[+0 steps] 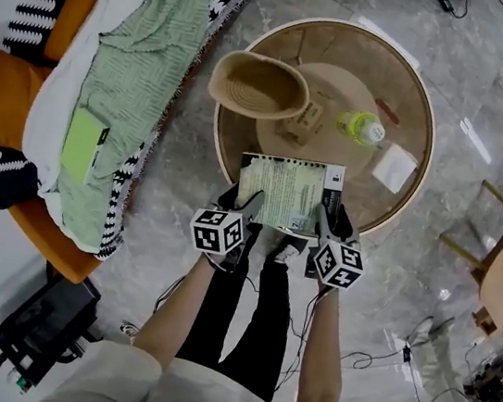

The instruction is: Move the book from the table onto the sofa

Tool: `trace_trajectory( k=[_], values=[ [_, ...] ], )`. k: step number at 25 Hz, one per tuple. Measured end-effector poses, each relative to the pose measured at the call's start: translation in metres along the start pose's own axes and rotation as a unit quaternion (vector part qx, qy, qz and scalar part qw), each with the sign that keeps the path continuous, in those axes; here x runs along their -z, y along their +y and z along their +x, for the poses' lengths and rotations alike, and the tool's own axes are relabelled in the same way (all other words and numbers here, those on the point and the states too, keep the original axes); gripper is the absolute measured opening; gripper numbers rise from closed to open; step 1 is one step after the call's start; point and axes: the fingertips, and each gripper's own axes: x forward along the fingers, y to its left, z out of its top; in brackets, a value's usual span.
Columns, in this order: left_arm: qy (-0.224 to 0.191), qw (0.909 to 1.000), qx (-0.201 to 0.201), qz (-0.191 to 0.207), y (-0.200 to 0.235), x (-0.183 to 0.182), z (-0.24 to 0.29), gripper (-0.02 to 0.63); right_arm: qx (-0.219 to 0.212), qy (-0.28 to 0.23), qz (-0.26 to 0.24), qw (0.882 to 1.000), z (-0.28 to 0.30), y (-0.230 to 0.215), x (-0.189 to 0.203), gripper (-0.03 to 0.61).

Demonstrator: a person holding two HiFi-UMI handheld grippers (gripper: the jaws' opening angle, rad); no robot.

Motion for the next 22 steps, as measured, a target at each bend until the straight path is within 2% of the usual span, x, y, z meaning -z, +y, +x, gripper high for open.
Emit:
trace_trajectory(
  k=[3, 12, 16, 22],
  values=[
    [-0.026, 0.9997, -0.005, 0.000, -0.010, -0.001, -0.014, 0.264, -0.008, -0.016, -0.014, 1.000, -0.016, 0.005, -0.006, 0.199],
    [-0.105, 0.9944, -0.002, 0.013, -0.074, 0.001, -0.070, 0.264, -0.039, -0.075, -0.057, 0.995, -0.101, 0.007, -0.032, 0.197],
    [-0.126, 0.9919, -0.006, 0.018, -0.100, 0.006, -0.105, 0.264, -0.048, -0.092, -0.076, 0.992, -0.142, 0.016, -0.042, 0.196],
    [-0.148, 0.9887, -0.021, 0.014, -0.114, 0.007, -0.162, 0.264, -0.066, -0.101, -0.103, 0.987, -0.185, 0.048, -0.051, 0.196]
  ],
)
